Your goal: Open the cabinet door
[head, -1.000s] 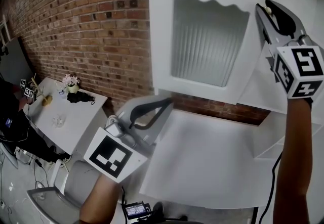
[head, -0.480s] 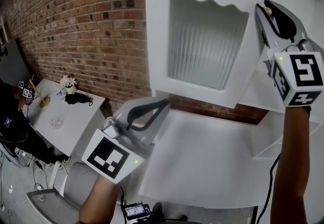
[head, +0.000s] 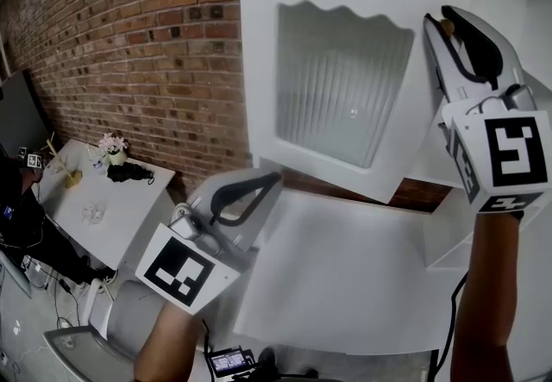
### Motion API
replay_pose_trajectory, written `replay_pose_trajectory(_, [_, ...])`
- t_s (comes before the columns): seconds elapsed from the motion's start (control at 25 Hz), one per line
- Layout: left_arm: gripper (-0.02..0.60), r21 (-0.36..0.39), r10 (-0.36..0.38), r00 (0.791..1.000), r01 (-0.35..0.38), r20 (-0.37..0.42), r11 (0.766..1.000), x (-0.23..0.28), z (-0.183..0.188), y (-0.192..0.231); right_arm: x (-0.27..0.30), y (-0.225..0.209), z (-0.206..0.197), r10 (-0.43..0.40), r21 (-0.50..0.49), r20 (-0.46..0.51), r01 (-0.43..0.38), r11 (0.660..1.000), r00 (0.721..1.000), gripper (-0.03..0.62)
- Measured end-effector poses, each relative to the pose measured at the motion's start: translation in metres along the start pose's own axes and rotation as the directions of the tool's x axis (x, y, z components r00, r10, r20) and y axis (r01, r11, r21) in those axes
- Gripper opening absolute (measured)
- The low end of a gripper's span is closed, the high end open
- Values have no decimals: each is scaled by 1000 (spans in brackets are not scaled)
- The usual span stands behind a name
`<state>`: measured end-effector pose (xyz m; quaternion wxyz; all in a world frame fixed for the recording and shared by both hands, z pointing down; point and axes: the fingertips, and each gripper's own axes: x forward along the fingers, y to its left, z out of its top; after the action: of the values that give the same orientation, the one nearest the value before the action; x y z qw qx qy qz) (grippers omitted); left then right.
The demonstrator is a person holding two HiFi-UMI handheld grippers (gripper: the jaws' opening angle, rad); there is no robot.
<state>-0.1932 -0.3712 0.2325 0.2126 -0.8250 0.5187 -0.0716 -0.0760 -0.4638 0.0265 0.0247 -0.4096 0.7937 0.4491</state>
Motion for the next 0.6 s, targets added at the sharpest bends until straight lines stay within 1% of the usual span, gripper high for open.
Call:
replay_pose_trajectory(0.24, [3,-1,5,1000,-5,9,1000,-7,7,-5,-13,8,16,3,-15,-1,-3,1000,1000,92])
replay_pose_trajectory(0.6, [3,11,16,1000,-16,26,1000,-26,23,-17,-34,25,46,25,-66,-2,-25,998,1000,91])
